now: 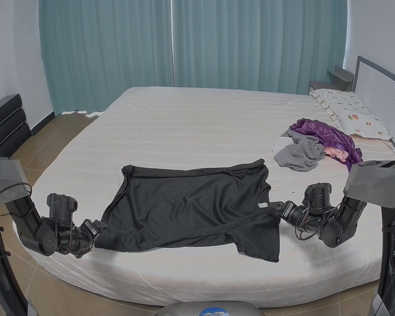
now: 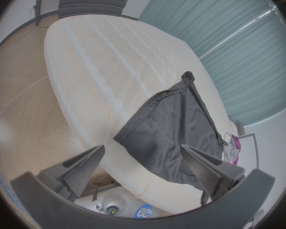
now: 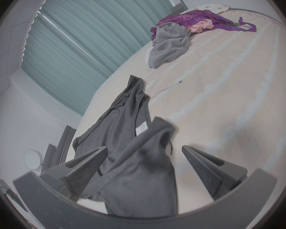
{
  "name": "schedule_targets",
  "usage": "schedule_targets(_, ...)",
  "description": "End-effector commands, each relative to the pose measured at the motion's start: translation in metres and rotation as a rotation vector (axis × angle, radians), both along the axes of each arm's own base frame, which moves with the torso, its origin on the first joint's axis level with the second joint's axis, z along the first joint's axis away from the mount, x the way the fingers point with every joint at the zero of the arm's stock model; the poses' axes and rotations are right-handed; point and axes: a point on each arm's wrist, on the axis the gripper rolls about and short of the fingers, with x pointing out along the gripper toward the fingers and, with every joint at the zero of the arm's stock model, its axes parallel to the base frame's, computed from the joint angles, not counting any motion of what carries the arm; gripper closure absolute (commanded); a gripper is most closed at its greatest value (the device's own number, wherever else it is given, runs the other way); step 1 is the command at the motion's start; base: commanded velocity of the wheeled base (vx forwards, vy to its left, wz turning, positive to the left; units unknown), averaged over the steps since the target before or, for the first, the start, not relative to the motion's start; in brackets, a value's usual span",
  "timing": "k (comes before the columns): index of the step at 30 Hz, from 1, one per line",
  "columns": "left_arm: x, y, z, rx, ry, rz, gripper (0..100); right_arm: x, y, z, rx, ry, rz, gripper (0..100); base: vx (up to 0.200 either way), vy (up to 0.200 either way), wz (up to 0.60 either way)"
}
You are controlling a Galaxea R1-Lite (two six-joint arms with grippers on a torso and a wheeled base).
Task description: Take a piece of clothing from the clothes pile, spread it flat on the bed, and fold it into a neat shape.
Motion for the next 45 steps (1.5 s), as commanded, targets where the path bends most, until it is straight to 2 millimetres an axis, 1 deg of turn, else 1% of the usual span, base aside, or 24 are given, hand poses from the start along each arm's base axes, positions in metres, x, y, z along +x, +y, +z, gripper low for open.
schedule_targets(1, 0.000, 0.000, 0.000, 0.000, 0.001, 0.001, 0, -0.042, -0.002, 0.022, 0.022, 0.029, 0.057, 0, 0.000, 0.000, 0.00)
schedule_targets(3, 0.000, 0.000, 0.000, 0.000, 0.001, 0.001, 0, -0.053, -0.001, 0.015, 0.020, 0.066, 0.076, 0, 0.000, 0.000, 0.00)
schedule_targets(4, 0.000, 0.000, 0.000, 0.000, 0.001, 0.001, 0, -0.063, 0.001, 0.010, 0.018, 0.094, 0.097, 0, 0.000, 0.000, 0.00)
schedule_targets(5, 0.000, 0.000, 0.000, 0.000, 0.001, 0.001, 0, -0.066, 0.002, 0.008, 0.016, 0.102, 0.104, 0, 0.000, 0.000, 0.00)
schedule_targets(6, 0.000, 0.000, 0.000, 0.000, 0.001, 0.001, 0, -0.076, 0.005, 0.001, 0.012, 0.130, 0.124, 0, 0.000, 0.000, 0.00)
schedule_targets(7, 0.000, 0.000, 0.000, 0.000, 0.001, 0.001, 0, -0.077, 0.005, -0.001, 0.012, 0.136, 0.127, 0, 0.000, 0.000, 0.00)
schedule_targets(8, 0.000, 0.000, 0.000, -0.001, 0.001, 0.003, 0, -0.086, 0.008, -0.007, 0.007, 0.156, 0.147, 0, 0.000, 0.000, 0.00)
schedule_targets(9, 0.000, 0.000, 0.000, -0.001, 0.001, 0.003, 0, -0.086, 0.008, -0.007, 0.007, 0.156, 0.147, 0, 0.000, 0.000, 0.00)
schedule_targets(10, 0.000, 0.000, 0.000, 0.000, 0.001, 0.002, 0, -0.090, 0.013, -0.014, 0.004, 0.161, 0.167, 0, 0.000, 0.000, 0.00)
schedule_targets(12, 0.000, 0.000, 0.000, -0.001, 0.000, 0.003, 0, -0.090, 0.015, -0.022, 0.000, 0.156, 0.173, 0, 0.000, 0.000, 0.00)
schedule_targets(14, 0.000, 0.000, 0.000, -0.001, 0.000, 0.003, 0, -0.091, 0.018, -0.024, -0.005, 0.150, 0.177, 0, 0.000, 0.000, 0.00)
schedule_targets(21, 0.001, 0.001, 0.000, -0.001, -0.002, 0.004, 0, -0.093, 0.021, -0.027, -0.020, 0.158, 0.182, 0, 0.000, 0.000, 0.00)
schedule_targets(27, 0.001, 0.001, 0.000, -0.001, -0.001, 0.004, 0, -0.085, 0.027, -0.029, -0.023, 0.127, 0.173, 0, 0.000, 0.000, 0.00)
schedule_targets(31, 0.001, 0.001, 0.000, -0.001, -0.001, 0.004, 0, -0.086, 0.028, -0.030, -0.030, 0.133, 0.175, 0, 0.000, 0.000, 0.00)
schedule_targets(32, 0.001, 0.001, 0.000, -0.001, -0.001, 0.004, 0, -0.086, 0.028, -0.030, -0.030, 0.133, 0.172, 100, 0.000, 0.000, 0.00)
schedule_targets(38, 0.000, 0.001, -0.001, -0.001, 0.004, 0.003, 0, -0.089, 0.024, -0.028, -0.029, 0.137, 0.159, 100, 0.000, 0.000, 0.00)
schedule_targets(40, 0.001, 0.001, -0.003, 0.000, 0.010, 0.003, 0, -0.091, 0.020, -0.025, -0.002, 0.147, 0.130, 100, 0.000, 0.000, 0.00)
schedule_targets(43, 0.001, 0.001, -0.006, 0.001, 0.019, 0.002, 0, -0.090, 0.013, -0.017, 0.051, 0.146, 0.089, 100, 0.000, 0.000, 0.00)
schedule_targets(45, 0.000, 0.002, -0.009, 0.016, 0.028, -0.014, 0, -0.093, 0.003, -0.007, 0.093, 0.143, 0.072, 100, 0.000, 0.000, 0.00)
